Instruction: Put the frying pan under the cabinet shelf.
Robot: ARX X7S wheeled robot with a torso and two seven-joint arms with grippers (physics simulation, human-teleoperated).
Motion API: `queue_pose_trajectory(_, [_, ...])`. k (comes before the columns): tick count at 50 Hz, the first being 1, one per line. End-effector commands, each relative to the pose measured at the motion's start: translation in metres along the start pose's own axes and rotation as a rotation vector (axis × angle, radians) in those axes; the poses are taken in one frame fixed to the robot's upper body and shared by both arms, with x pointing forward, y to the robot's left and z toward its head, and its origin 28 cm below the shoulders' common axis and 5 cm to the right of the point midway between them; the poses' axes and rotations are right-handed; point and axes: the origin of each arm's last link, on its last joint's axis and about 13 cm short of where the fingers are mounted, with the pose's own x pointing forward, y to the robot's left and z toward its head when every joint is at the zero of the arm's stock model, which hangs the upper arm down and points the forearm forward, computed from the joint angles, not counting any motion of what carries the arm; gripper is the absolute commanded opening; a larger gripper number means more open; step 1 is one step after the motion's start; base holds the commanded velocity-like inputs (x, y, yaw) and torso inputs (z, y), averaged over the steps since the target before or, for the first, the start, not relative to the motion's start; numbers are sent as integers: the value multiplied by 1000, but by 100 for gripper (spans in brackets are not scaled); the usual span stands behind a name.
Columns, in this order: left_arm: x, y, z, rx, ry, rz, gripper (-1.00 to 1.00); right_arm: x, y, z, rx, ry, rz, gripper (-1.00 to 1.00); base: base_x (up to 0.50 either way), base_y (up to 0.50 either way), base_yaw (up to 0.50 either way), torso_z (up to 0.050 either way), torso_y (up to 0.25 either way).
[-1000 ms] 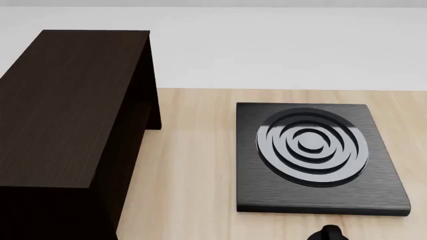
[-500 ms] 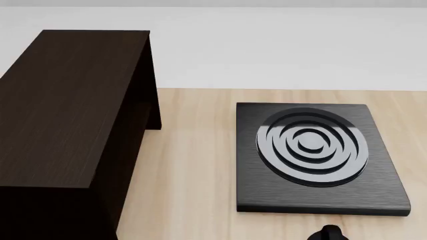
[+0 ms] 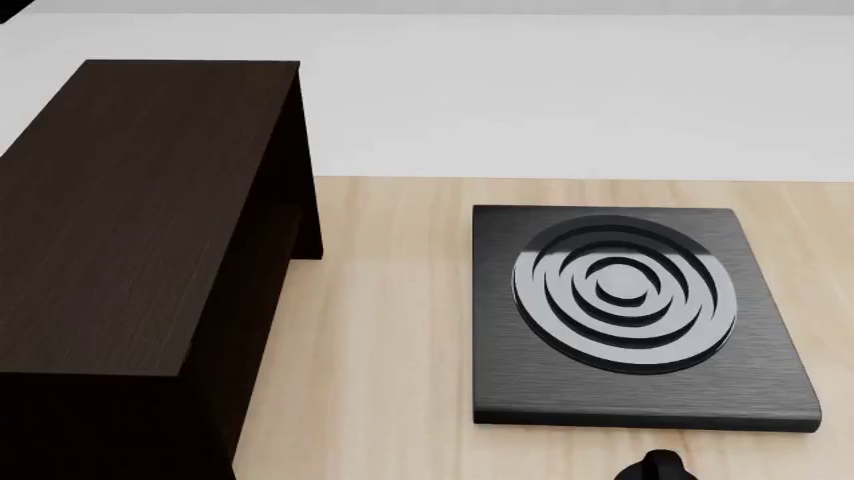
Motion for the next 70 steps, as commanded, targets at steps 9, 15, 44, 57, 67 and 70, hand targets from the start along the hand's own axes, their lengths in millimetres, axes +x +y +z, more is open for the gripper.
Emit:
queue_pose_trajectory(9, [5, -5, 4, 11, -1, -16, 100, 8, 2, -13, 31, 26, 14, 100, 0, 0, 0, 0, 0])
queue_pose_trajectory(15, [4, -6, 7, 17, -1, -20, 100, 12, 4, -11, 36, 27, 17, 100, 0, 0, 0, 0, 0])
queue_pose_trajectory(44, [11, -11, 6, 19, 0, -33, 100, 31, 5, -15, 43, 48, 10, 100, 0, 0, 0, 0, 0])
queue_pose_trajectory(57, [14, -14, 6, 20, 3, -43, 100, 43, 16, -23, 59, 68, 35, 100, 0, 0, 0, 0, 0])
queue_pose_trajectory(67, [17, -15, 5, 24, 9, -43, 100, 47, 14, -29, 79, 79, 34, 100, 0, 0, 0, 0, 0])
queue_pose_trajectory(70, [17, -15, 5, 23, 9, -44, 100, 46, 11, -28, 88, 78, 25, 100, 0, 0, 0, 0, 0])
